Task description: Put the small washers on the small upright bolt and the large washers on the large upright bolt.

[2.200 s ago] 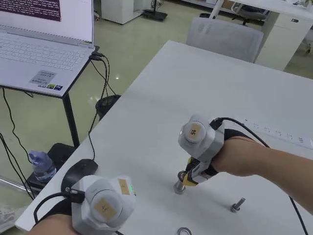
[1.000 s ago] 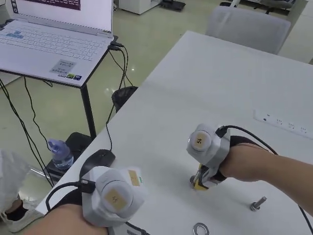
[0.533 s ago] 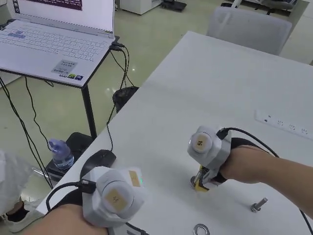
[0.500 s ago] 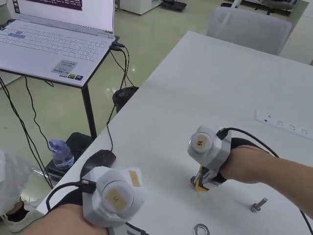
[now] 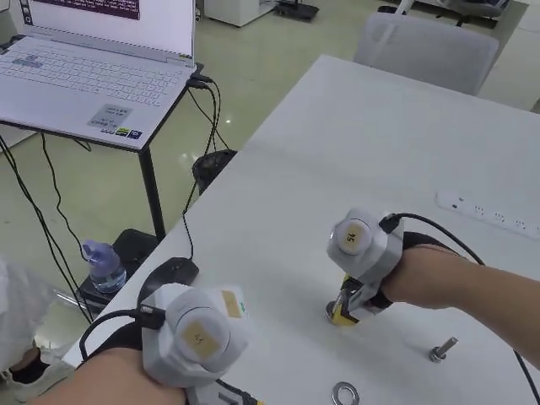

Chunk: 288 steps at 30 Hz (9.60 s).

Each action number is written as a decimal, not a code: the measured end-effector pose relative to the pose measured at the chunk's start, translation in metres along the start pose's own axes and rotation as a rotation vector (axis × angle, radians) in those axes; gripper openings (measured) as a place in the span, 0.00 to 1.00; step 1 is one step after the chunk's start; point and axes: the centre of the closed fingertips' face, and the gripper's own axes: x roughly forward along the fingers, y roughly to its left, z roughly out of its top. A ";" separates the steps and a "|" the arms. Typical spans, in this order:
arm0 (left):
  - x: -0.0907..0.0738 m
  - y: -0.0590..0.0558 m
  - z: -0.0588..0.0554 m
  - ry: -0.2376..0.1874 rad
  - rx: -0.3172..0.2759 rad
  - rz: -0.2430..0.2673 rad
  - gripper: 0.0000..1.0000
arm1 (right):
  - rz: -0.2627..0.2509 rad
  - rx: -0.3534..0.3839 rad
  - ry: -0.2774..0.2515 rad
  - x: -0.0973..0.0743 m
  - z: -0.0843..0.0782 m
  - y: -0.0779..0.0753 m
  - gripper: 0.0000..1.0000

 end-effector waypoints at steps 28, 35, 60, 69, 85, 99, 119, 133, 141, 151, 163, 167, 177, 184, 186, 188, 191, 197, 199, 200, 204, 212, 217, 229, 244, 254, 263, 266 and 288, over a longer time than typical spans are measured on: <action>-0.013 -0.004 0.010 0.004 0.048 0.014 0.68 | -0.031 -0.070 -0.151 -0.050 0.014 0.036 0.47; -0.013 -0.007 0.011 0.003 0.051 0.016 0.68 | -0.029 -0.083 -0.152 -0.054 0.007 0.052 0.48; -0.013 -0.009 0.028 -0.067 0.044 0.032 0.81 | -0.005 -0.081 -0.141 -0.052 -0.021 0.101 0.51; -0.010 -0.014 0.030 -0.087 0.037 0.009 0.86 | 0.003 -0.071 -0.127 -0.029 -0.028 0.114 0.51; -0.005 -0.018 0.022 -0.069 0.033 -0.006 0.91 | 0.006 -0.057 -0.077 0.010 -0.039 0.120 0.49; -0.004 -0.016 0.016 -0.047 0.029 -0.015 0.86 | 0.023 -0.037 -0.060 0.018 -0.038 0.118 0.44; -0.002 -0.008 0.020 -0.059 0.022 -0.010 0.80 | 0.009 -0.028 -0.014 0.019 -0.037 0.114 0.24; -0.003 -0.007 0.022 -0.052 0.034 -0.008 0.78 | 0.031 -0.014 -0.012 0.016 -0.037 0.113 0.22; -0.004 -0.008 0.019 -0.040 0.041 -0.008 0.77 | 0.035 0.029 -0.020 -0.003 -0.040 0.104 0.22; -0.007 -0.009 0.019 -0.034 0.054 -0.009 0.77 | 0.011 0.062 -0.025 -0.036 -0.042 0.086 0.22; -0.008 -0.013 0.020 -0.030 0.053 -0.009 0.77 | -0.021 0.090 -0.040 -0.063 -0.034 0.063 0.22; -0.008 -0.014 0.019 -0.028 0.051 -0.009 0.76 | -0.023 0.086 -0.038 -0.066 -0.034 0.060 0.22; -0.007 -0.014 0.023 -0.043 0.032 -0.017 0.76 | -0.042 0.076 -0.057 -0.069 -0.018 0.042 0.22; -0.005 -0.011 0.021 -0.046 0.023 -0.014 0.78 | -0.068 0.073 -0.072 -0.067 -0.005 0.021 0.22; -0.004 -0.012 0.020 -0.045 0.019 -0.017 0.78 | -0.070 0.077 -0.076 -0.067 -0.002 0.018 0.22; -0.003 -0.012 0.020 -0.045 0.021 -0.016 0.78 | -0.076 0.073 -0.073 -0.064 -0.001 0.013 0.22; -0.002 -0.012 0.021 -0.047 0.019 -0.016 0.79 | -0.073 0.072 -0.065 -0.060 0.000 0.010 0.22; -0.001 -0.013 0.020 -0.044 0.019 -0.020 0.79 | -0.069 0.065 -0.065 -0.051 0.008 0.006 0.22; -0.001 -0.013 0.018 -0.035 0.030 -0.016 0.79 | -0.075 0.062 -0.066 -0.049 0.011 0.003 0.22; 0.000 -0.014 0.018 -0.034 0.027 -0.020 0.79 | -0.075 0.063 -0.066 -0.048 0.012 0.002 0.22; 0.000 -0.014 0.017 -0.035 0.018 -0.021 0.78 | -0.066 0.062 -0.056 -0.041 0.012 0.002 0.22; 0.000 -0.010 0.015 -0.030 0.012 -0.016 0.77 | -0.051 0.052 -0.027 -0.030 0.010 0.002 0.22; 0.000 -0.010 0.014 -0.029 0.007 -0.015 0.76 | -0.041 0.050 -0.016 -0.023 0.009 0.004 0.22; -0.001 -0.012 0.011 -0.021 0.003 -0.015 0.75 | -0.034 0.037 0.022 -0.005 0.003 0.004 0.22; -0.003 -0.012 0.003 -0.009 -0.011 -0.014 0.73 | -0.018 0.039 0.057 0.012 -0.003 0.005 0.22; -0.003 -0.013 0.000 -0.004 -0.018 -0.015 0.72 | -0.017 0.040 0.055 0.013 -0.003 0.006 0.23; -0.003 -0.016 0.001 0.000 -0.017 -0.020 0.71 | -0.023 0.033 0.061 0.014 -0.004 0.005 0.25; -0.004 -0.016 0.000 0.000 -0.017 -0.018 0.71 | -0.023 0.036 0.050 0.014 -0.002 0.005 0.25; -0.007 -0.013 0.008 -0.025 0.006 -0.006 0.75 | -0.092 0.056 -0.108 -0.035 0.001 0.003 0.39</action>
